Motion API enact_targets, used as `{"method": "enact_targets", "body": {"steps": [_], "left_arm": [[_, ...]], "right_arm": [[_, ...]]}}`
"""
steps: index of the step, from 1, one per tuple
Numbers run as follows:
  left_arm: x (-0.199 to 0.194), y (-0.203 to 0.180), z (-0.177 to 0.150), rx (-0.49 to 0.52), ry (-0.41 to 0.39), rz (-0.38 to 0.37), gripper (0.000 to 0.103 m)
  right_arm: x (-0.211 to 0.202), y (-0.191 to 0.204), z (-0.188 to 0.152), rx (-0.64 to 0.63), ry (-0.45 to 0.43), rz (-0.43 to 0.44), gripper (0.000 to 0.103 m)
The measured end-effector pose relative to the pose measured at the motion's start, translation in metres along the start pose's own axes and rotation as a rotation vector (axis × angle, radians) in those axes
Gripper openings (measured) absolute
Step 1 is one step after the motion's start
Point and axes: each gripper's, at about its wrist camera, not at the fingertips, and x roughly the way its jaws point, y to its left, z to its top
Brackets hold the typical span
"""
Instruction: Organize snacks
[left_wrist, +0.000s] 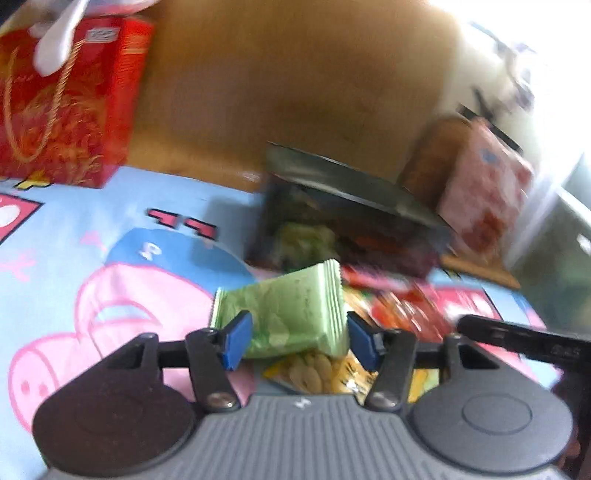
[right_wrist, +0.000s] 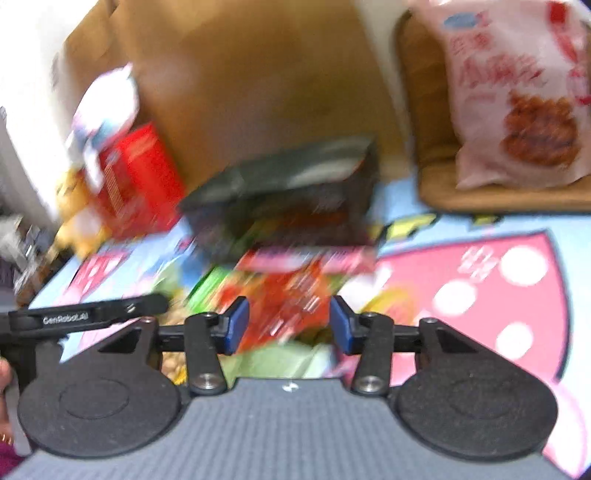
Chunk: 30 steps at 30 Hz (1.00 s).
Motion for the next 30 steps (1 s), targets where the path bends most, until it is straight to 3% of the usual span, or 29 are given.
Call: {"method": "enact_targets", "body": {"steps": [4,6,10,12,14,17,20,25,27,30], "left_arm": [[-0.025,-0.023,-0.025,0.107,0.039,-0.054,0.054],[-0.036,-0.024,-0.031,0.101,0.072,-0.128,0.055],[-0.06,-0.02,-0.021,0.076,-0.024,-0.114,0.059],[-0.058,-0.013,-0.004,0.029,-0.056,-0.124,0.059],[-0.046,-0.005,0.017,-0.021,-0.068,-0.128,0.059],[-0.009,0.0,0.049,-0.06,-0.01,-0.142,0.059],[0.032,-0.007,0.067,-0.02,0.05,-0.117,0.059],[0.081,-0.014,0.068,-0.015,0.151,-0.08,0.059],[0.096,-0.015,0.062,-0.03,0.192,-0.095,0.054],[0.104,-0.017,0.054,-0.047,0.19,-0.109,0.048]], "right_arm": [[-0.006,0.015,-0.015,-0.109,0.022,0.007,0.053],[-0.015,0.009,-0.007,-0.068,-0.008,0.027,0.053],[-0.015,-0.014,0.027,0.029,-0.071,-0.02,0.052],[-0.001,-0.026,0.044,0.05,-0.049,-0.065,0.051],[0.016,-0.039,0.055,0.096,-0.002,-0.086,0.05],[0.036,-0.052,0.059,0.151,0.046,-0.091,0.047],[0.047,-0.055,0.056,0.171,0.072,-0.072,0.046],[0.055,-0.057,0.053,0.178,0.08,-0.069,0.046],[0.055,-0.058,0.052,0.171,0.079,-0.063,0.046],[0.058,-0.058,0.052,0.169,0.065,-0.067,0.046]]}}
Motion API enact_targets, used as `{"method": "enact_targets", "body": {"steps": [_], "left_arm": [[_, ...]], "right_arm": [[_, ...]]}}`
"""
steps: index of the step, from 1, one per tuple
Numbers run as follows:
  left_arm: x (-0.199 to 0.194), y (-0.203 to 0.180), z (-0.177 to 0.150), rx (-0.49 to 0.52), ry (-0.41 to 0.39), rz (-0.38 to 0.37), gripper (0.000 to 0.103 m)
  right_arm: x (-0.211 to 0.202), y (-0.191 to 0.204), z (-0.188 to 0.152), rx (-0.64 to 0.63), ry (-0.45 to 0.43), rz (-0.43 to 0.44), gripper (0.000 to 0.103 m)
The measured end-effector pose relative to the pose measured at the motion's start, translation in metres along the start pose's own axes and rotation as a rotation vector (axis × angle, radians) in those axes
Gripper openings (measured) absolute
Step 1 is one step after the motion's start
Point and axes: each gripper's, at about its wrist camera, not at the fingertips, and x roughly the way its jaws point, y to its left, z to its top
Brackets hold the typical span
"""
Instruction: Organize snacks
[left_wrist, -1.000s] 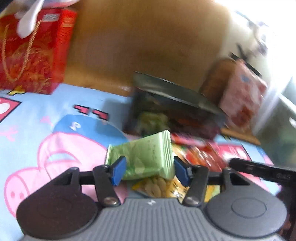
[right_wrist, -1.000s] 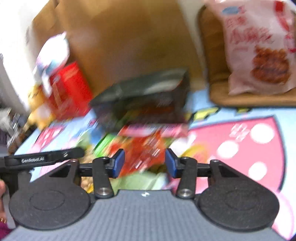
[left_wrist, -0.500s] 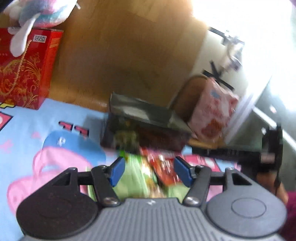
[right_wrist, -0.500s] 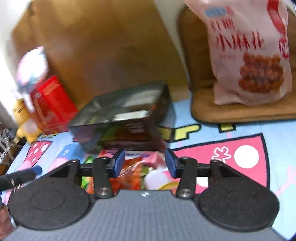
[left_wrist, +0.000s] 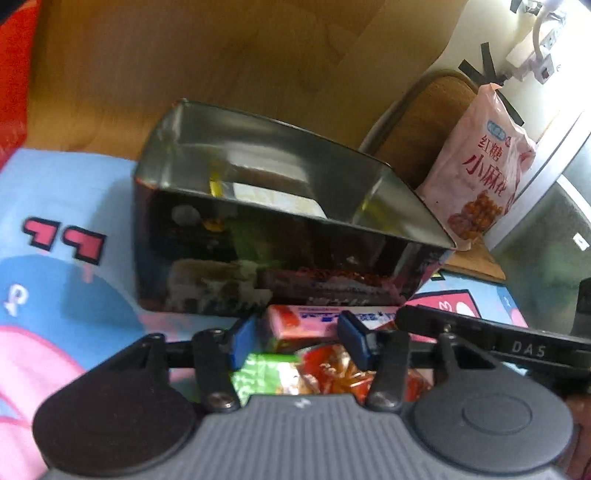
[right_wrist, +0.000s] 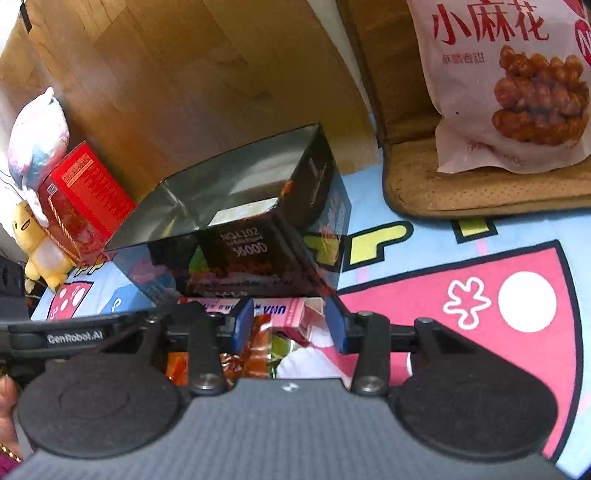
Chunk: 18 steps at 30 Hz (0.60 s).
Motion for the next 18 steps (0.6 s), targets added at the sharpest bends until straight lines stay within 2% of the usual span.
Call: {"method": "enact_targets", "body": {"steps": [2,3,4,7,9,14,18], "left_arm": [[0.002,0.001,0.0,-0.024,-0.004,0.003,0.045],[-0.002,0.002,0.0,-0.029,-0.003,0.008,0.044],[-0.007,0.002,-0.001,-0.035,-0.006,0.014,0.044],[-0.025,-0.003,-0.001,-0.031,-0.049,-0.001,0.043],[-0.045,-0.008,-0.001,-0.031,-0.099,-0.012,0.043],[-0.108,-0.024,-0.018,0.017,-0.256,-0.049,0.044],[-0.132,-0.031,-0.051,0.03,-0.283,-0.065,0.044]], "right_arm": [[0.002,0.002,-0.001,0.004,-0.005,0.003,0.044],[0.0,0.005,-0.002,-0.005,-0.003,0.006,0.03],[-0.003,0.009,-0.004,-0.016,-0.002,0.014,0.026],[-0.018,0.024,-0.008,-0.068,-0.056,-0.002,0.026],[-0.031,0.031,-0.009,-0.065,-0.098,0.018,0.026],[-0.082,0.059,-0.028,-0.158,-0.239,0.065,0.026],[-0.11,0.068,-0.061,-0.181,-0.26,0.09,0.026]]}}
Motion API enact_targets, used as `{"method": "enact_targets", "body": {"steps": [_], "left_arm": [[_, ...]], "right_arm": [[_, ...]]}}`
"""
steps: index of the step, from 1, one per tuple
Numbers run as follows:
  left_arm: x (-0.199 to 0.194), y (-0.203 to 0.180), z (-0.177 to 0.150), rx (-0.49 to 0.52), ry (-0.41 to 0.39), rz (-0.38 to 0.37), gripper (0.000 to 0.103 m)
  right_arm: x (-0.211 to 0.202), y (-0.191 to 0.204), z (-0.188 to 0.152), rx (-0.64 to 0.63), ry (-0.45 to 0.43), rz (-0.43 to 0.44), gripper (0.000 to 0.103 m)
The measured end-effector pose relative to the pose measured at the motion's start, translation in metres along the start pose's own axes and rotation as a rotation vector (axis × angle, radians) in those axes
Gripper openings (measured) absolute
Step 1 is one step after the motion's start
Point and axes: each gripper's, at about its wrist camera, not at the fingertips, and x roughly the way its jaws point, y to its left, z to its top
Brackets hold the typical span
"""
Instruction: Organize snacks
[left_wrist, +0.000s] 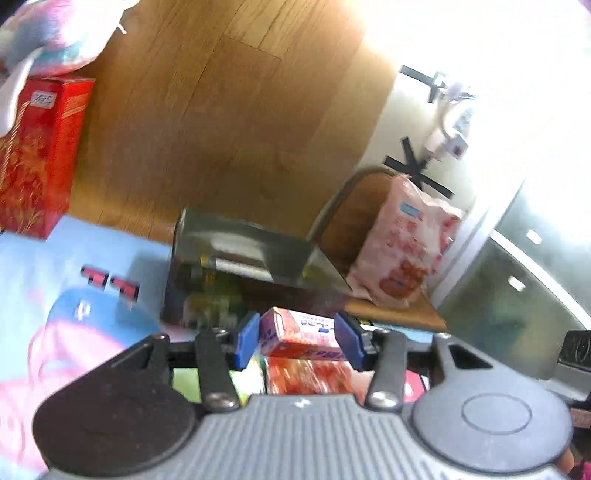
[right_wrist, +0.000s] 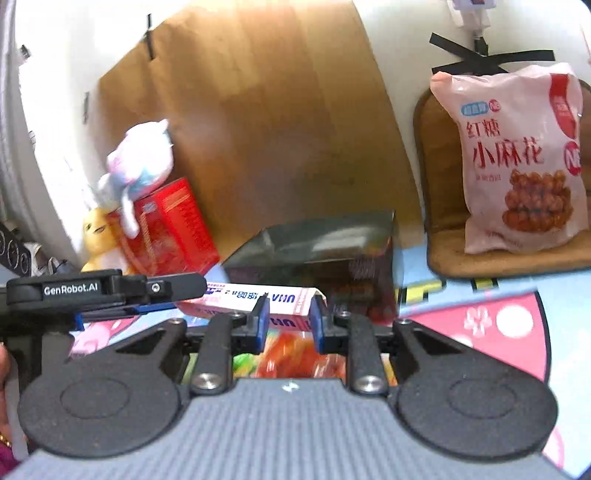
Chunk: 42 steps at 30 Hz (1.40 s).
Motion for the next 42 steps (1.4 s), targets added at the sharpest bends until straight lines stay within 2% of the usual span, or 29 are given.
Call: {"method": "enact_targets", "body": {"steps": [6,11,14,17,18,19,21,24,27,31,34,35,36,39,42], "left_arm": [[-0.024,0.005,-0.067,-0.054,0.113,-0.008,0.044],[-0.03,0.009,-0.114,-0.089,0.211,0.005,0.044],[-0.043,0.003,-0.123,-0.048,0.192,0.027,0.046],[-0.048,0.001,-0.123,-0.033,0.192,0.033,0.054],[-0.051,0.0,-0.123,-0.023,0.182,0.044,0.055],[-0.055,-0.001,-0.122,-0.004,0.164,0.07,0.055],[-0.064,0.0,-0.121,0.016,0.133,0.102,0.061],[-0.07,0.007,-0.118,0.008,0.122,0.116,0.063],[-0.068,0.008,-0.118,0.002,0.138,0.092,0.062],[-0.057,0.003,-0.126,0.015,0.189,0.061,0.056],[-0.055,-0.001,-0.131,0.054,0.186,0.056,0.052],[-0.055,-0.001,-0.132,0.053,0.198,0.035,0.043],[-0.055,-0.002,-0.132,0.042,0.21,0.018,0.042],[-0.06,-0.008,-0.136,0.077,0.21,0.039,0.043],[-0.067,-0.011,-0.14,0.083,0.22,0.034,0.044]], "right_arm": [[-0.034,-0.002,-0.06,0.074,0.089,0.015,0.026],[-0.057,0.012,-0.093,0.065,0.127,-0.008,0.028],[-0.066,0.023,-0.104,0.04,0.138,-0.006,0.032],[-0.072,0.027,-0.109,0.001,0.119,-0.002,0.034],[-0.073,0.029,-0.109,-0.015,0.118,0.0,0.039],[-0.074,0.03,-0.111,-0.035,0.117,-0.004,0.049],[-0.078,0.035,-0.114,-0.093,0.096,-0.028,0.059],[-0.078,0.04,-0.12,-0.164,0.079,-0.072,0.065],[-0.07,0.037,-0.123,-0.162,0.093,-0.088,0.065],[-0.055,0.035,-0.125,-0.172,0.132,-0.076,0.063],[-0.051,0.041,-0.129,-0.203,0.143,-0.061,0.055],[-0.051,0.045,-0.131,-0.224,0.144,-0.068,0.053],[-0.052,0.048,-0.132,-0.246,0.144,-0.074,0.048],[-0.056,0.057,-0.137,-0.3,0.139,-0.118,0.035],[-0.066,0.059,-0.141,-0.327,0.149,-0.111,0.031]]}}
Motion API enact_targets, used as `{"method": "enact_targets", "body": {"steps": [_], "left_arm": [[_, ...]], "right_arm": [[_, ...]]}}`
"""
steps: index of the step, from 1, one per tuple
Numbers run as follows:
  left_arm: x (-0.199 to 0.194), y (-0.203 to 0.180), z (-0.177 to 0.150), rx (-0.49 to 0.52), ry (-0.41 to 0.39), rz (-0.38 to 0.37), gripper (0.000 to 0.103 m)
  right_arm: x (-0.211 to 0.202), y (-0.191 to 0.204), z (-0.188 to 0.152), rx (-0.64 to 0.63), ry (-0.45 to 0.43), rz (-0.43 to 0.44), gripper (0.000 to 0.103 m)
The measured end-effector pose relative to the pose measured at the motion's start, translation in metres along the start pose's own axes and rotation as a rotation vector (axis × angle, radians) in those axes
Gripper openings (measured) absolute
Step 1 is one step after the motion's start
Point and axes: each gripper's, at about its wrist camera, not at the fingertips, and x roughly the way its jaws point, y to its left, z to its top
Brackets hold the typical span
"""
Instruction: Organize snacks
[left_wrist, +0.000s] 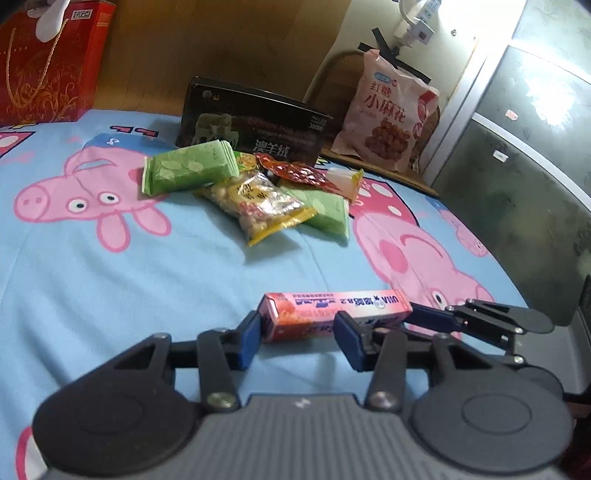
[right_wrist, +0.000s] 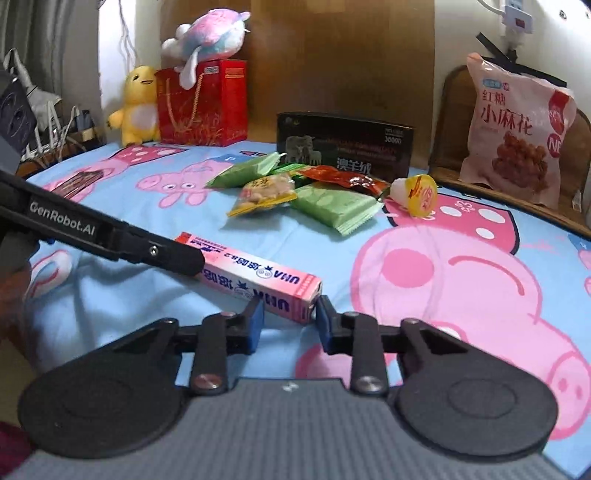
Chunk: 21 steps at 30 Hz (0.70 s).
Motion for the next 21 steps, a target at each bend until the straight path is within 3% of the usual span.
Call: {"method": "enact_targets", "body": {"steps": [4,11,13,15,16,19,21], "left_arm": [[-0.008,-0.007,-0.01,0.027,0.006,-0.011,0.044],[-0.008,-0.01,-0.012,0.069,0.003,-0.006,0.046],[-0.01,-0.01,-0.013,0.097,0.001,-0.015,0.054],[-0.016,-0.013,-0.017,0.144,-0.037,-0.013,0.082],[-0.021,-0.013,-0.02,0.185,-0.075,-0.01,0.086],[-0.026,-0.013,-0.023,0.276,-0.106,0.016,0.087],[-0.024,-0.011,-0.022,0.303,-0.092,0.019,0.079]], "right_arm": [[-0.013,0.007,-0.011,-0.056,-0.003,-0.009,0.03],[-0.014,0.004,-0.017,-0.019,-0.041,-0.009,0.035],[-0.015,0.005,-0.018,-0.026,-0.05,-0.008,0.041],[-0.016,0.005,-0.02,-0.032,-0.061,-0.001,0.049],[-0.016,0.004,-0.022,-0.036,-0.069,0.005,0.056],[-0.015,0.004,-0.022,-0.057,-0.077,0.015,0.057],[-0.014,0.004,-0.019,-0.077,-0.074,0.019,0.057]]}}
